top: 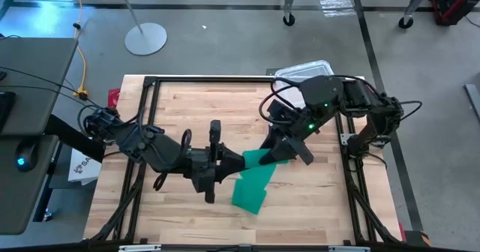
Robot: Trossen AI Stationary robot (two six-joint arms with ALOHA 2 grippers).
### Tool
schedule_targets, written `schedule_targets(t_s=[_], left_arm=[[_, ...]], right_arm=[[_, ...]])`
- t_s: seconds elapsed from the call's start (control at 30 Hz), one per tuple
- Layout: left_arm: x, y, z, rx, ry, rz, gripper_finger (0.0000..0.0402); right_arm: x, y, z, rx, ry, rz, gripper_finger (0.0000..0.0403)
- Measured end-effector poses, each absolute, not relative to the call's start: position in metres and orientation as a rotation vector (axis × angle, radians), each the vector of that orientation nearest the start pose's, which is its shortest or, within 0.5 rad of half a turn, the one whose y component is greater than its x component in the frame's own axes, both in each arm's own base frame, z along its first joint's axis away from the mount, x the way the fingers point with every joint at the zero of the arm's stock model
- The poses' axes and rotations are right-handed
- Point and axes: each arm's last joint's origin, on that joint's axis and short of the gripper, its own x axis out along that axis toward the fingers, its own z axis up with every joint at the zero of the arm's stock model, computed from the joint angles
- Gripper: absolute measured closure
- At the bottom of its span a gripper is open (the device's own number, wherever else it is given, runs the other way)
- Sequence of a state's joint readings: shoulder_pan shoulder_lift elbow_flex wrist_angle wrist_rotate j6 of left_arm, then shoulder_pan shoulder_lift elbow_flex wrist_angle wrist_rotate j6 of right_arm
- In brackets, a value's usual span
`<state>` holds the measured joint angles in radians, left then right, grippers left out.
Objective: Roll bandage
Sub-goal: Roll the green bandage
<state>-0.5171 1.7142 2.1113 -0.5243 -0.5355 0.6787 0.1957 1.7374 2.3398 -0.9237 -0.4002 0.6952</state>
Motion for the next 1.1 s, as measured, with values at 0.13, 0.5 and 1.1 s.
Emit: schedule_targets(t_s=[0.13,0.5,1.1], left_arm=[[0.315,-0.161,0.502,0.641,0.118,-0.011,0.0392],[0.302,-0.156,0.512,0.322,0.096,0.066,0.0398],[0.279,-0.147,0.544,0.162,-0.083,0.099,0.0398]], right_arm=[[0.314,0.072,0.520,0.651,0.517,0.449,0.0213],[0.297,0.063,0.531,0.523,0.426,0.360,0.0208],[0.216,0.060,0.577,0.166,0.120,0.079,0.0208]])
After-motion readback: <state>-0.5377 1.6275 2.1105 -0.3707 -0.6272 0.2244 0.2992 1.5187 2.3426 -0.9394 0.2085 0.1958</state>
